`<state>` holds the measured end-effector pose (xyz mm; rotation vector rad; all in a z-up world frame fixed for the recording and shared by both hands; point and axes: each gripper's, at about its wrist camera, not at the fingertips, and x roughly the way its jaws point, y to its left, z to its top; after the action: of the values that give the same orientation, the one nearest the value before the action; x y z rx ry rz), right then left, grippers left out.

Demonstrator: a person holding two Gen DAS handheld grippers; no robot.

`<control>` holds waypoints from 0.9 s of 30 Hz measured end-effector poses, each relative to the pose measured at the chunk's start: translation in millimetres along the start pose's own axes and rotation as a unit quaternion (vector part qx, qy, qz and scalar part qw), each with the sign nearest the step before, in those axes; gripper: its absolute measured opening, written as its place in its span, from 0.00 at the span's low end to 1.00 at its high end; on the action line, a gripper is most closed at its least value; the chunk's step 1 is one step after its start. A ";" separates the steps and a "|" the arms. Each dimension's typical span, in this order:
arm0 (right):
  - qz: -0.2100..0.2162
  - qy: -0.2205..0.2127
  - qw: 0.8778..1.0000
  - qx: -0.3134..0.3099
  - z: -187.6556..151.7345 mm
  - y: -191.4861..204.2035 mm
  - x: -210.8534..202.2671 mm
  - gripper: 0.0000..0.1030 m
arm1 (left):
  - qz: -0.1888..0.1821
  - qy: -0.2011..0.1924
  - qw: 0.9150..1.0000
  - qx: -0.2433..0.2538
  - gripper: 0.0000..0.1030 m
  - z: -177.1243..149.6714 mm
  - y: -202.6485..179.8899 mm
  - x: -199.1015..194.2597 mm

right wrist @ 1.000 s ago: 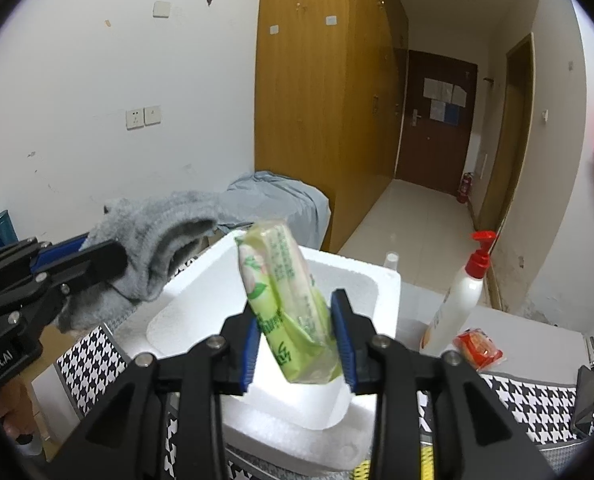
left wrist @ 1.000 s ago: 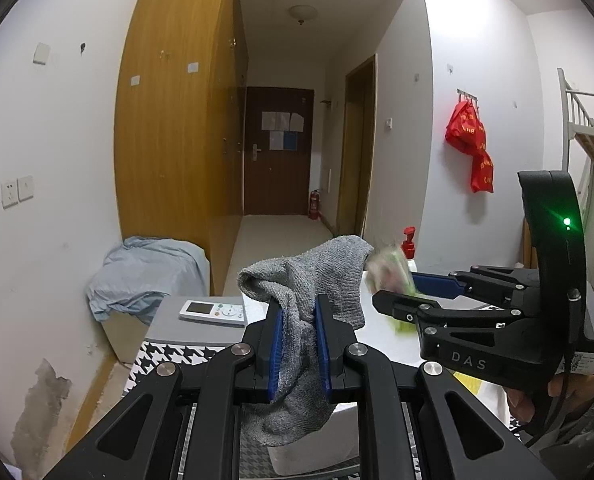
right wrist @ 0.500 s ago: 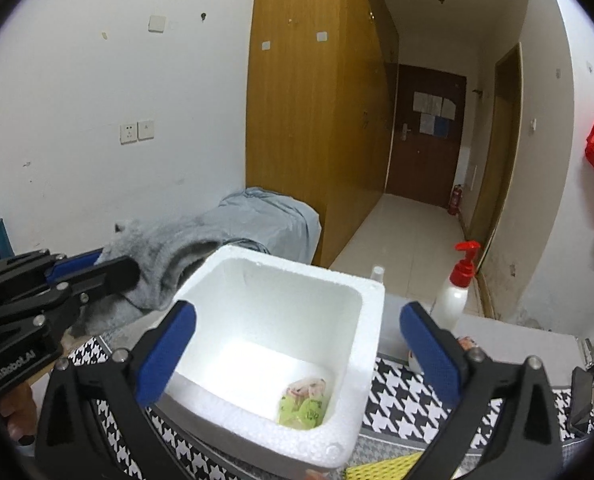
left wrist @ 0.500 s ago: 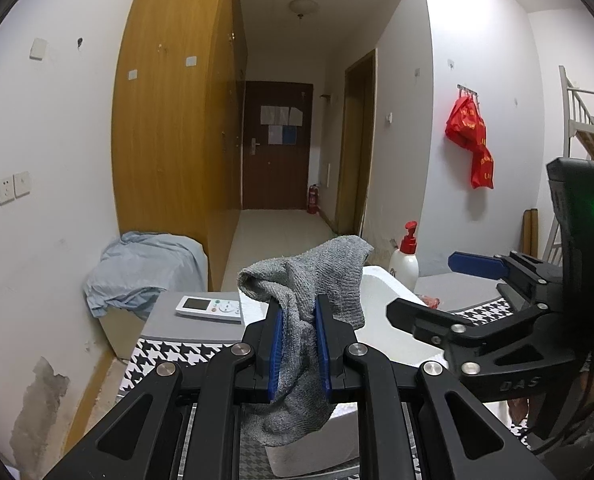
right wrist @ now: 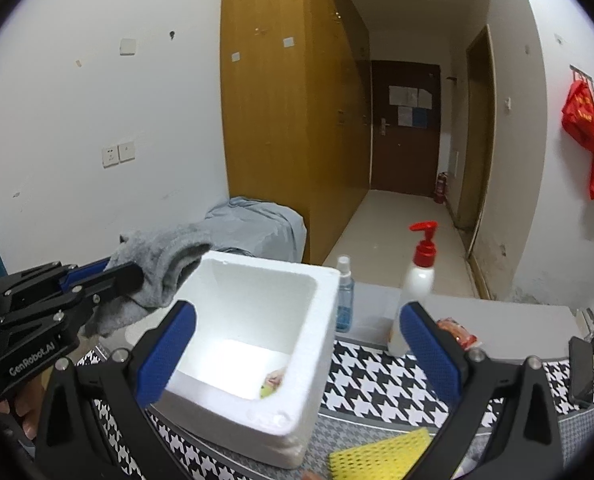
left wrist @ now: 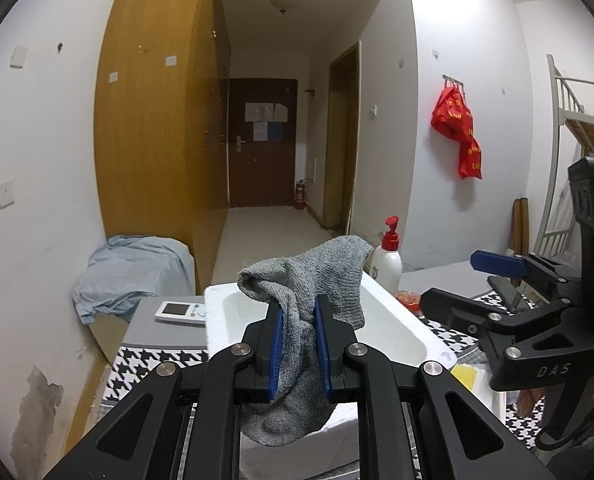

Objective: Organize soft objects
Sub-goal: 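Lower the grey sock into the foam box and open the left gripper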

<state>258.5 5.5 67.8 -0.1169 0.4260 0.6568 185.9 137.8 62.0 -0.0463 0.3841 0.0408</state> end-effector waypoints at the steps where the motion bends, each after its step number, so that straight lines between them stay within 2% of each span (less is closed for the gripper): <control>1: -0.003 0.000 1.000 0.001 -1.1 -1.5 -1.1 1.00 | -0.001 0.001 1.000 0.001 0.15 -0.4 -1.3 1.2; 17: -0.032 0.000 0.999 0.012 -21.1 -27.8 -23.8 1.00 | -0.009 0.021 1.000 0.001 0.17 -1.0 -11.0 26.4; 20: -0.038 0.000 0.999 0.014 -24.0 -30.2 -26.1 1.00 | -0.006 0.025 1.000 -0.003 0.30 -0.8 -10.8 29.3; 22: -0.042 0.002 0.999 0.015 -25.5 -32.0 -27.1 1.00 | 0.000 0.019 1.000 -0.008 0.49 -0.5 -10.1 27.8; 26: -0.046 0.002 0.999 0.017 -27.1 -35.6 -30.0 1.00 | 0.011 0.004 1.000 -0.011 0.71 0.9 -9.6 22.1; 27: -0.047 0.001 0.999 0.017 -27.2 -36.9 -31.0 1.00 | 0.012 0.001 1.000 -0.010 0.82 1.4 -10.8 21.3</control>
<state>249.8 -47.6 55.1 -0.1039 0.4312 0.5574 206.7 127.7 55.7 -0.0613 0.3872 0.0678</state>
